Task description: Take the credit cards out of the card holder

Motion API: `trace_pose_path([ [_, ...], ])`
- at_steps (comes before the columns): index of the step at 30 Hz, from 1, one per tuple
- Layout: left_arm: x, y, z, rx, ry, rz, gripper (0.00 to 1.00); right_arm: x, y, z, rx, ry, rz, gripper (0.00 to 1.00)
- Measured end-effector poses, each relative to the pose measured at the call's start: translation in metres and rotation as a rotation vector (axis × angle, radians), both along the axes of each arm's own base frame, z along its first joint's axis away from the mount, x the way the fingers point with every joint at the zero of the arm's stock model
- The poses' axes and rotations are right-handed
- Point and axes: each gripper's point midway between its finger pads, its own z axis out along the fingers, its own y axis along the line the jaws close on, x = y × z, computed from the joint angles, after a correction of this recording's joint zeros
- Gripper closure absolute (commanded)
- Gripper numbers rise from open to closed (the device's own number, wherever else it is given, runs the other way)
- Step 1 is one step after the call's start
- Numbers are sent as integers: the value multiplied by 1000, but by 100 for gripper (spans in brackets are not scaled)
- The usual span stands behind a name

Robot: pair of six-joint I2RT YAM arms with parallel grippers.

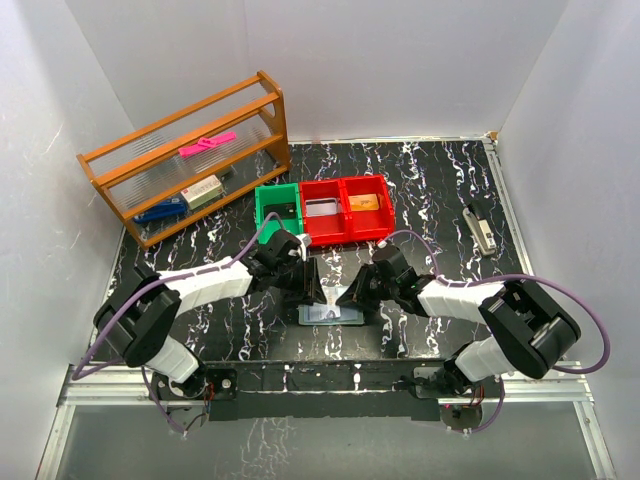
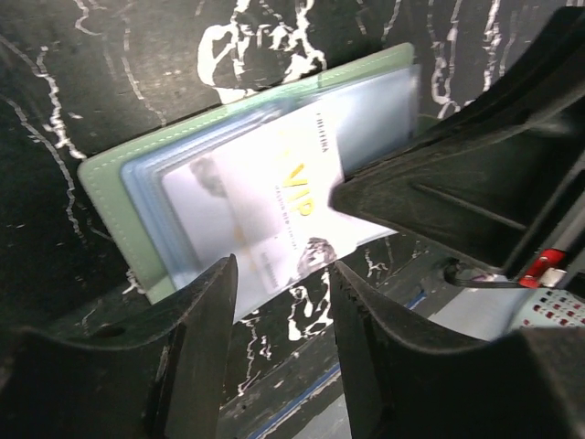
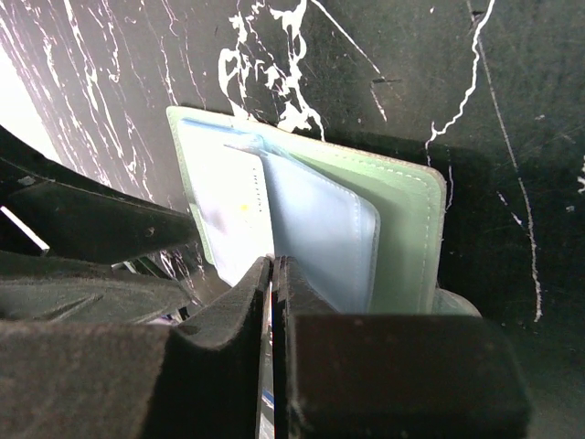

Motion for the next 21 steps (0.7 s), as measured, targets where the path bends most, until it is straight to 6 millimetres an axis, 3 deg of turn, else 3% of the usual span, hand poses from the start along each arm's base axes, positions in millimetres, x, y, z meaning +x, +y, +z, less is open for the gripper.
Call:
trace_pose_path([
  [8, 1, -11, -1, -52, 12, 8, 61, 0, 0, 0, 9, -2, -2, 96],
  [11, -2, -7, -12, -21, 44, 13, 68, -2, 0, -1, 14, 2, 0, 93],
  [21, -6, -2, -17, 12, 56, 11, 75, -6, 7, 2, 81, 8, 13, 80],
])
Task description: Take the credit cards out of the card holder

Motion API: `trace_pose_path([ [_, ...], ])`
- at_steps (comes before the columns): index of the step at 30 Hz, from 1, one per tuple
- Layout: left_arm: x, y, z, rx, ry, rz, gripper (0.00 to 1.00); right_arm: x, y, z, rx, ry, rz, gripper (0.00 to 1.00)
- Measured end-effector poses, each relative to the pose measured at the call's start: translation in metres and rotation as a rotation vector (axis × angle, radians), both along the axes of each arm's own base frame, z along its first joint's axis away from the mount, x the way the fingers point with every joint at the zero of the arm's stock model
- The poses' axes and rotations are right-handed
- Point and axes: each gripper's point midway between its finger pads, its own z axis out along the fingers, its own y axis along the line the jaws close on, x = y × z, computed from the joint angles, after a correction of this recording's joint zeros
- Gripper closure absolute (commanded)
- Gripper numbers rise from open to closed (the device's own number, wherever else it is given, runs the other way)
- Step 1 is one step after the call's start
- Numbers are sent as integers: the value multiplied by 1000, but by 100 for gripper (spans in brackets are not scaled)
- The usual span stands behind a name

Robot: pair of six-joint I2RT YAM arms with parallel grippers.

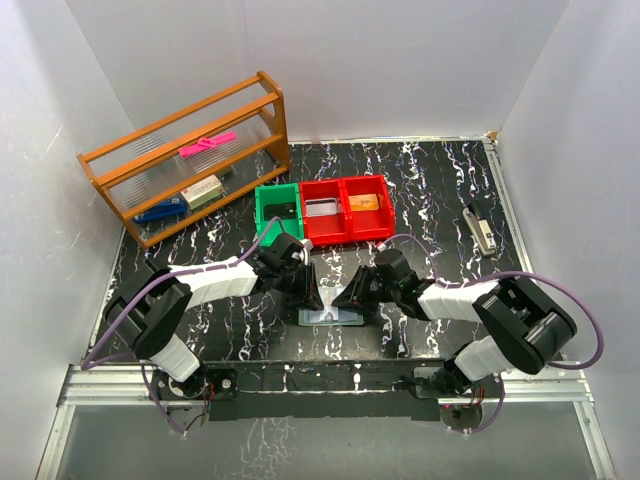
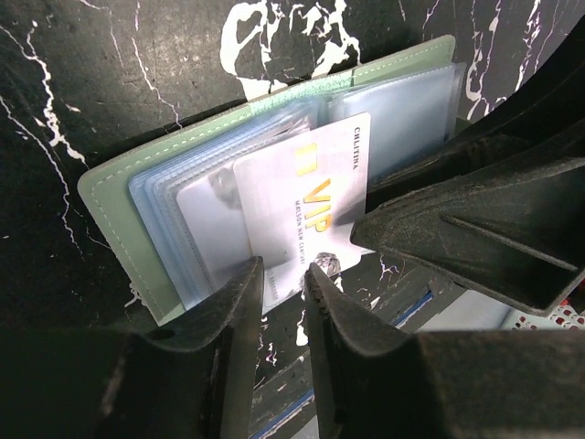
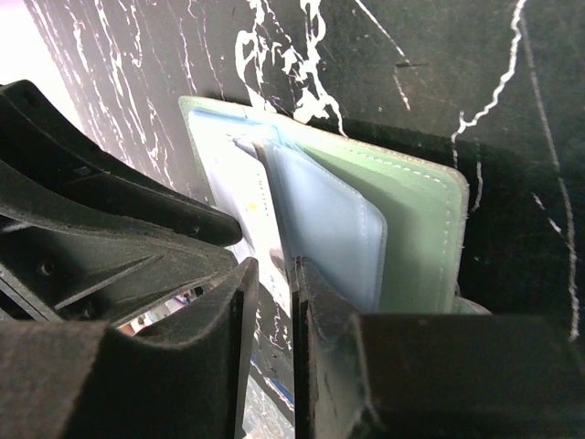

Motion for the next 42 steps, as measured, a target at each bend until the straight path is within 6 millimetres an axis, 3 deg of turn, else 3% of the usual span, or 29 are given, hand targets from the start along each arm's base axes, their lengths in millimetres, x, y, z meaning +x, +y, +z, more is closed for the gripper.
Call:
trace_pose_path([
  [7, -1, 2, -1, 8, 0, -3, 77, 1, 6, -5, 34, 18, 12, 80],
  [12, -1, 2, -1, 11, -3, -9, 77, 1, 7, -6, 42, 18, 19, 94],
  [18, -1, 3, -2, 15, -4, -11, 78, 1, 6, -3, 37, 8, 15, 98],
  [24, -1, 3, -2, 15, -4, -11, 78, 2, -3, 8, 20, -28, 0, 90],
  [29, -1, 2, -1, 14, -5, -14, 78, 0, -4, 3, 16, -12, 5, 74],
  [32, -2, 2, -2, 14, -5, -17, 78, 0, -2, 3, 22, -9, 11, 71],
  [40, -3, 2, -2, 15, -2, -20, 79, -2, 4, -1, 52, 8, 39, 81],
  [42, -3, 2, -2, 15, -2, -20, 78, -2, 5, -1, 57, 11, 42, 88],
])
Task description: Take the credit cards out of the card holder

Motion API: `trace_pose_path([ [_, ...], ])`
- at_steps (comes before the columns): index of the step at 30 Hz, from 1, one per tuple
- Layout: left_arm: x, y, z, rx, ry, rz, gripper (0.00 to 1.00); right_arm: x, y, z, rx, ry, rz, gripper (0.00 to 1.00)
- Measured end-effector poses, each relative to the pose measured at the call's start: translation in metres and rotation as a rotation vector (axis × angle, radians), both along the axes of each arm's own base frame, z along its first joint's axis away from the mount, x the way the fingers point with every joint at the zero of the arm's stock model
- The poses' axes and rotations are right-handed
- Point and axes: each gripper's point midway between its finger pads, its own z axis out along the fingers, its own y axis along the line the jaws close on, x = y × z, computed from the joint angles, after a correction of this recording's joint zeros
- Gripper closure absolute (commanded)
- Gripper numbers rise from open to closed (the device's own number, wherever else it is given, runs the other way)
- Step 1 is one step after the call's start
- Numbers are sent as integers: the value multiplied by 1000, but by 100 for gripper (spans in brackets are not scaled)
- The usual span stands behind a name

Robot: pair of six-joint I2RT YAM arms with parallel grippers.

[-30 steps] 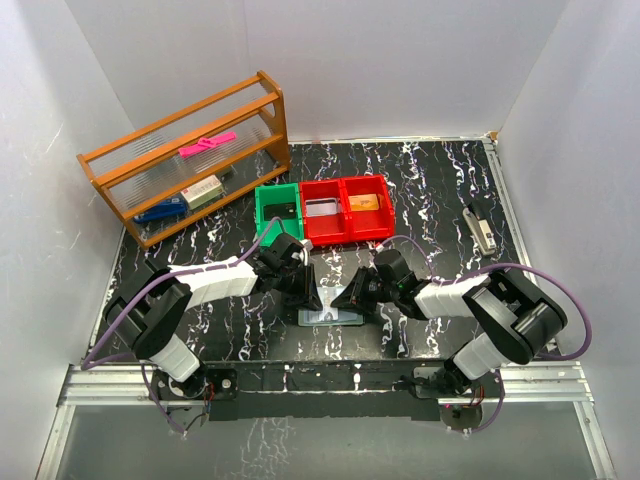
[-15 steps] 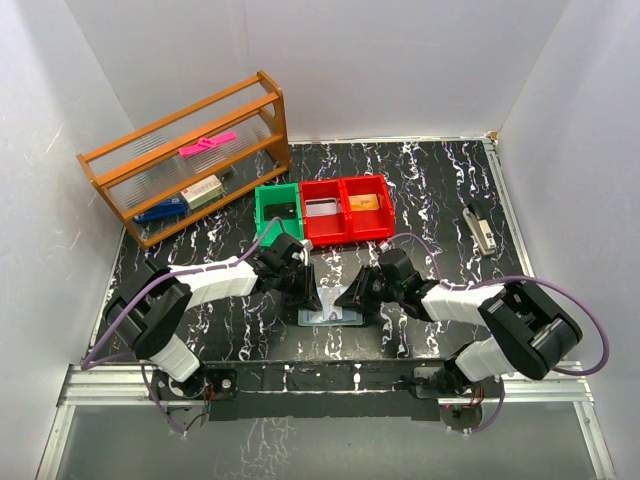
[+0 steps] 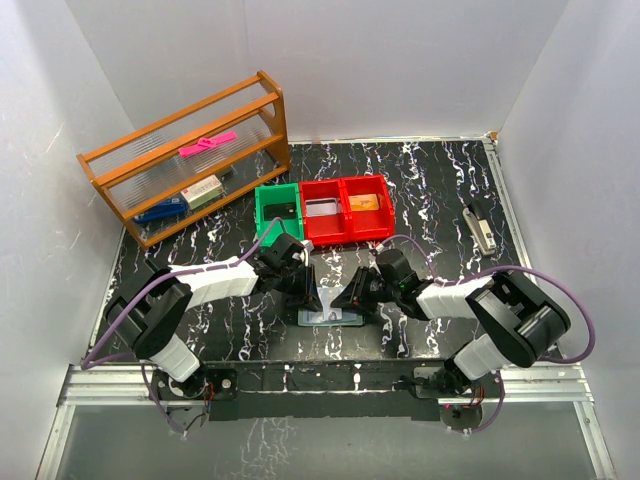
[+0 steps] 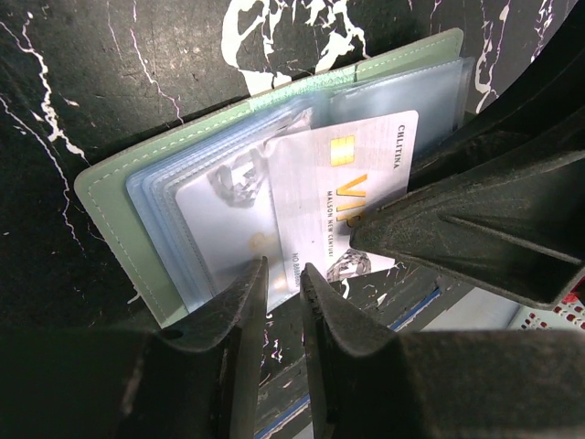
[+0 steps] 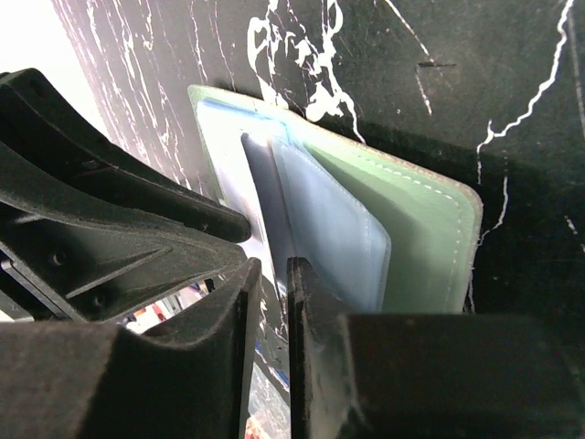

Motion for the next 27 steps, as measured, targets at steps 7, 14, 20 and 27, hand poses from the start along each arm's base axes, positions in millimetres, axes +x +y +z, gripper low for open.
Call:
trace_pose_path([
  [7, 0, 0, 0, 2, 1, 1, 79, 1, -1, 5, 2, -13, -8, 100],
  [14, 0, 0, 0, 3, 0, 1, 75, 7, -14, 16, -61, -80, -53, 100],
  [20, -1, 3, 5, 12, -13, 7, 67, 14, -21, 26, -104, -153, -60, 100],
  [27, 3, 14, 18, 43, -69, 37, 48, 21, -25, 50, -99, -304, -42, 100],
])
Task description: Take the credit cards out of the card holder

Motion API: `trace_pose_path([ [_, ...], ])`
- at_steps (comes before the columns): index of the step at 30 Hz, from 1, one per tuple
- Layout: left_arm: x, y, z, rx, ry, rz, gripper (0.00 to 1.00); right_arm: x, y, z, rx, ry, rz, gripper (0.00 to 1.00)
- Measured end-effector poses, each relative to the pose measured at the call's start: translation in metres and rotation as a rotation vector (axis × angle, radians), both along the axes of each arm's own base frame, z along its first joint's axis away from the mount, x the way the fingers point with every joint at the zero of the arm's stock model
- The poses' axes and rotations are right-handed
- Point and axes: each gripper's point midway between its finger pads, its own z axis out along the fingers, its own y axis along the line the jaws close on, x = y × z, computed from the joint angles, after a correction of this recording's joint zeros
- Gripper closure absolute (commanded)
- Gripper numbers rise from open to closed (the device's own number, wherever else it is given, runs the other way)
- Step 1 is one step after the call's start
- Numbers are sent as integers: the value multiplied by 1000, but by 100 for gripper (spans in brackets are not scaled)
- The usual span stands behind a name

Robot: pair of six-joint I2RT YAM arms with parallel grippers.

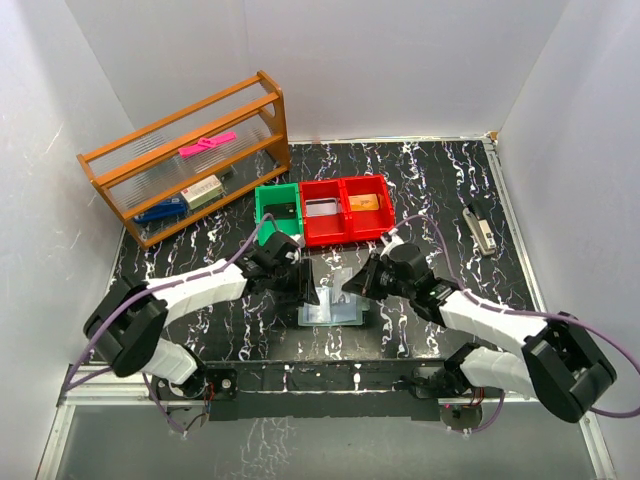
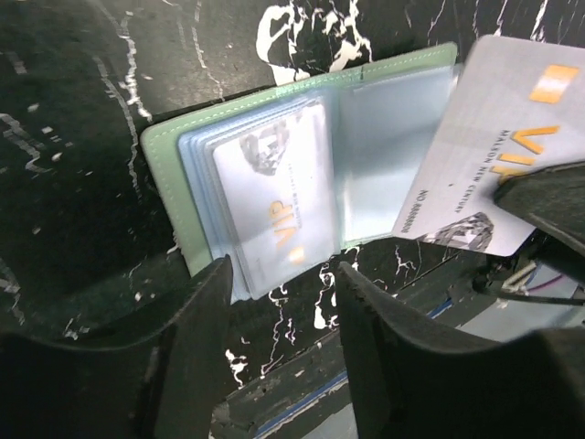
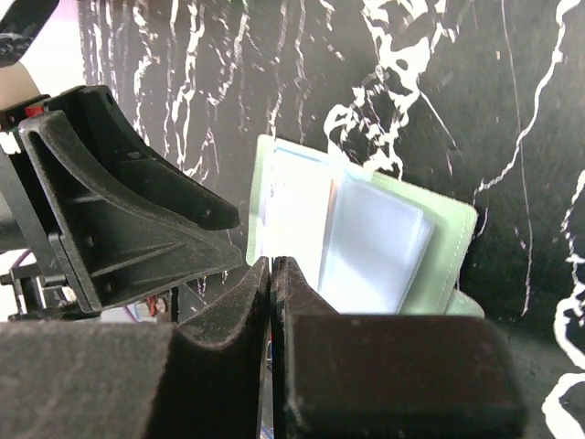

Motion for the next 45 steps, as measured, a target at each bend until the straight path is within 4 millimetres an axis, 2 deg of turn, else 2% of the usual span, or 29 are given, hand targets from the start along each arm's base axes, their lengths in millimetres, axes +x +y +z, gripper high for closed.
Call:
trace_pose_path([
  [6, 11, 22, 26, 58, -122, 56, 16, 10, -8, 30, -43, -238, 44, 100],
  [9, 21, 38, 39, 93, -174, 100, 7, 15, -15, 45, -91, -382, 74, 100],
  [12, 36, 64, 53, 121, -214, 177, 2, 22, -19, 59, -148, -522, 107, 100],
  [19, 79, 147, 90, 202, -315, 420, 1, 37, -17, 87, -289, -803, 240, 100],
  [22, 86, 168, 110, 231, -394, 467, 1, 47, -10, 94, -345, -881, 307, 100],
  [25, 85, 179, 122, 257, -459, 468, 1, 64, -3, 96, -413, -919, 341, 100],
  [29, 85, 187, 129, 298, -517, 434, 1, 91, 5, 96, -505, -938, 370, 100],
  [32, 85, 194, 129, 336, -548, 408, 1, 114, 15, 97, -568, -952, 401, 100],
  [35, 78, 203, 118, 383, -559, 387, 1, 135, 23, 95, -626, -954, 432, 100],
  [39, 67, 211, 104, 411, -562, 376, 1, 159, 30, 82, -686, -936, 483, 100],
  [45, 70, 213, 110, 409, -606, 383, 1, 195, 35, 57, -765, -895, 542, 100],
])
